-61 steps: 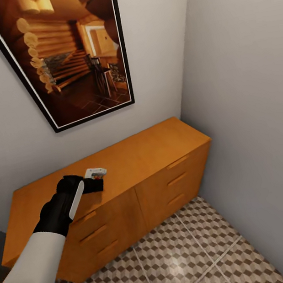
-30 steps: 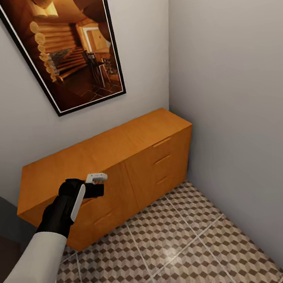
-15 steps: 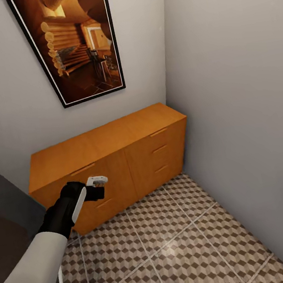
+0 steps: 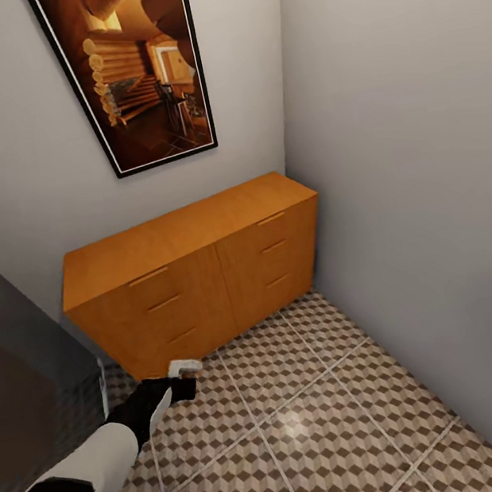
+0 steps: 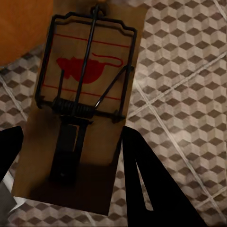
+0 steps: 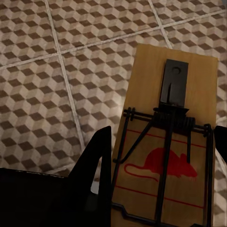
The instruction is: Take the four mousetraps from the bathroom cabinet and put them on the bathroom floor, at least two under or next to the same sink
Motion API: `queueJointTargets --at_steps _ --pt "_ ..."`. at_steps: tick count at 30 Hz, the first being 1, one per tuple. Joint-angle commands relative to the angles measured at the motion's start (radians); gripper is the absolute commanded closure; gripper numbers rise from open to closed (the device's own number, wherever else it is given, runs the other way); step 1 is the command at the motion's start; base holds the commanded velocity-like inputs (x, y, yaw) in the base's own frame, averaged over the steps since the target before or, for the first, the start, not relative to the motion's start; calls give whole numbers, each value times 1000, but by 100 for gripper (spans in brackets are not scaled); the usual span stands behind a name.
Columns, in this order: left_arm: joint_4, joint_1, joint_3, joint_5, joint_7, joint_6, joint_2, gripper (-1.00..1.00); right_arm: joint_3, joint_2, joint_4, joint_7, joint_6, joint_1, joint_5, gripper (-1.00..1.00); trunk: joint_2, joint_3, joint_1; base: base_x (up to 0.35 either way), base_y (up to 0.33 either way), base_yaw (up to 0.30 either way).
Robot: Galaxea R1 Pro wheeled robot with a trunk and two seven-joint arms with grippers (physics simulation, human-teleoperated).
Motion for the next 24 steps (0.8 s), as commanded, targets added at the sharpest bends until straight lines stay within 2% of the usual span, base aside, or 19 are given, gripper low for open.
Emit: queueJointTargets --at_steps 1,3,5,8,11,12,14,15,17,20,21,22,24 --pt "77 0 -13 6 2 -70 -8 100 9 0 1 -5 -2 -1 -4 100 -2 -1 0 -24 0 0" --pt "215 1 -18 6 2 -196 -18 100 8 -1 1 -5 -2 -1 -4 100 -2 -1 0 -12 0 0" --pt "291 4 -19 7 1 -268 -20 100 8 -1 1 -5 0 -1 -4 100 -2 -1 0 -5 0 0" --pt "325 29 -19 8 0 -308 -14 100 7 0 0 -6 1 -1 -4 100 -2 -1 0 -2 0 0" --pt "338 86 -20 9 -1 -370 3 100 6 -4 -27 -9 4 -1 -3 100 -2 -1 0 0 0 0" --pt "340 105 -20 10 -1 -421 9 100 6 -8 -48 -10 6 -1 -3 100 -2 -1 0 0 0 0" --pt "343 150 -20 11 0 -566 17 100 6 -21 -99 -12 31 -1 -2 100 -2 -1 0 0 0 0" --pt "343 163 -20 12 0 -601 18 100 6 -24 -114 -13 44 -1 -2 100 -2 -1 0 0 0 0" --pt "344 216 -20 12 2 -698 21 100 6 -38 -183 -15 124 -1 -2 100 -2 -1 0 0 0 0" --pt "345 290 -19 12 3 -761 24 100 5 -65 -307 -17 281 -1 -3 100 -2 -1 0 0 0 0" --pt "345 318 -19 13 4 -807 24 100 4 -76 -363 -17 341 -1 -4 100 -2 -1 0 0 0 0" --pt "345 327 -19 13 4 -828 24 100 4 -79 -378 -17 356 -1 -4 100 -2 -1 0 0 0 0" --pt "346 374 -19 13 11 -926 24 100 4 -89 -427 -16 392 -1 -4 100 -2 -1 0 0 0 0"
